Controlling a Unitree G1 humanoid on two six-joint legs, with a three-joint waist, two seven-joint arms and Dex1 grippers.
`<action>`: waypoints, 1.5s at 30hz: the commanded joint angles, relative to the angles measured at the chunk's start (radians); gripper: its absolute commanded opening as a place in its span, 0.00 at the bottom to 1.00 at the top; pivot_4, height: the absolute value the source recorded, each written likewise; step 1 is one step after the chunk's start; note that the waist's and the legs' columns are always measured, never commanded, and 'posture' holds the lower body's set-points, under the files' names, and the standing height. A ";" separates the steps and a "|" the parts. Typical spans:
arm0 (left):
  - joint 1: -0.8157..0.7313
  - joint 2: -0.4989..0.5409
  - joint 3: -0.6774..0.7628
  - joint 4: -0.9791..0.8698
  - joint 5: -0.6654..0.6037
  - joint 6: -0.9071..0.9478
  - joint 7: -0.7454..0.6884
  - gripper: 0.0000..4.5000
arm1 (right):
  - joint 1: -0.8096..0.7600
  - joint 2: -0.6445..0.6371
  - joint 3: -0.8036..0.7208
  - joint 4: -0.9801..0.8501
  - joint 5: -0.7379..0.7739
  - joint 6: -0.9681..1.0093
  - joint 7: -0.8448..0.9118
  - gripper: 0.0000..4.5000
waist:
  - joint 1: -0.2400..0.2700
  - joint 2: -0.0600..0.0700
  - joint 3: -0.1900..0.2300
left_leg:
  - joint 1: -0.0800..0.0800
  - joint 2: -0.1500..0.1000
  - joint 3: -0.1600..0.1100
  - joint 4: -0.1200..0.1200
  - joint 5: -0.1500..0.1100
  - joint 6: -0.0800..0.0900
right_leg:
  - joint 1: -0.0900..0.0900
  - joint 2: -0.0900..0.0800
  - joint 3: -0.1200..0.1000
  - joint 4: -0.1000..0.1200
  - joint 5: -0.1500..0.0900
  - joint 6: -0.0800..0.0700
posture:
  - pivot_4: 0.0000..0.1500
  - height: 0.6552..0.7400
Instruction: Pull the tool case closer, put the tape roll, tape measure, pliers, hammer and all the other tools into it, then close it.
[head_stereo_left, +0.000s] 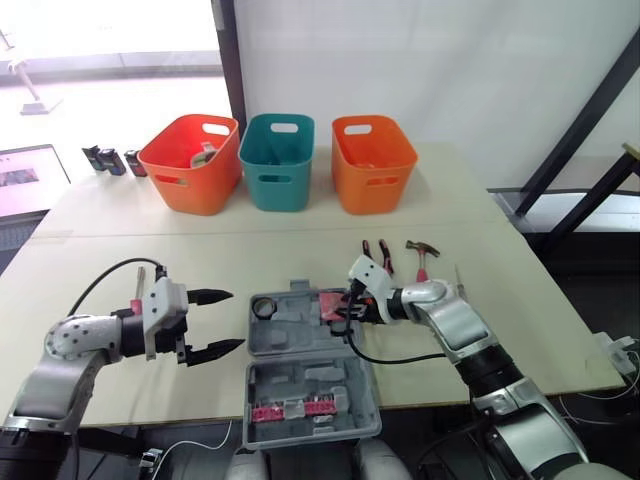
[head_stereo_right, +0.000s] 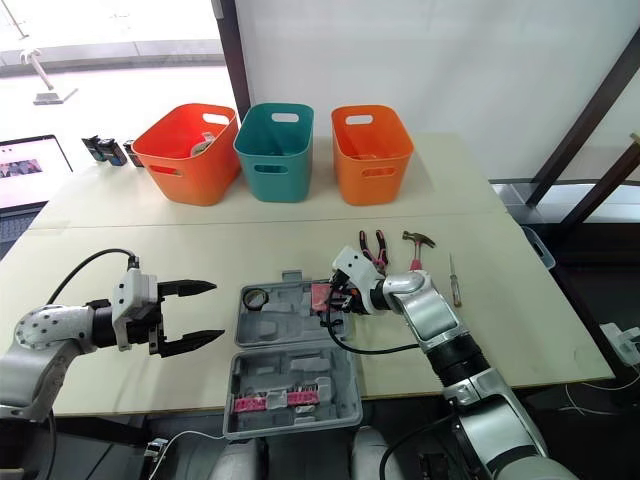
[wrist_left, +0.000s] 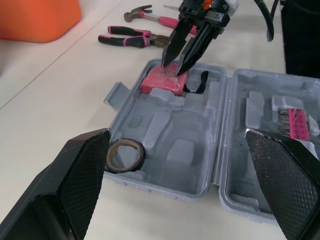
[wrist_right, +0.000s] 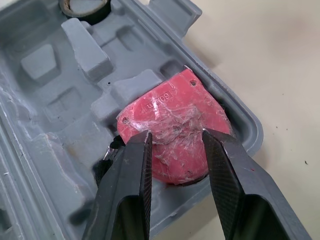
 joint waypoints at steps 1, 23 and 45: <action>0.000 0.004 0.004 -0.015 0.004 -0.013 0.004 1.00 | 0.053 -0.010 0.075 0.091 -0.039 0.096 -0.015 0.37 | 0.000 -0.002 -0.003 | 0.000 0.000 0.000 0.000 0.000 0.000 | 0.000 0.000 0.000 0.000 0.000 0.000 | 1.00 1.00; 0.078 0.079 0.148 0.071 -0.008 0.008 0.021 1.00 | 0.107 -0.212 -0.374 -0.478 0.256 0.063 0.051 0.37 | 0.003 0.007 0.001 | -0.018 0.000 0.000 -0.002 0.000 0.000 | -0.019 0.000 0.000 0.000 0.000 0.001 | 1.00 1.00; 0.214 0.276 0.456 0.694 0.059 -0.168 0.015 1.00 | 0.803 -0.515 -0.942 -0.168 0.373 -0.326 0.268 0.99 | -0.029 0.001 0.005 | -0.008 0.000 0.004 -0.003 -0.002 0.001 | -0.018 -0.003 0.001 -0.003 -0.001 -0.005 | 1.00 1.00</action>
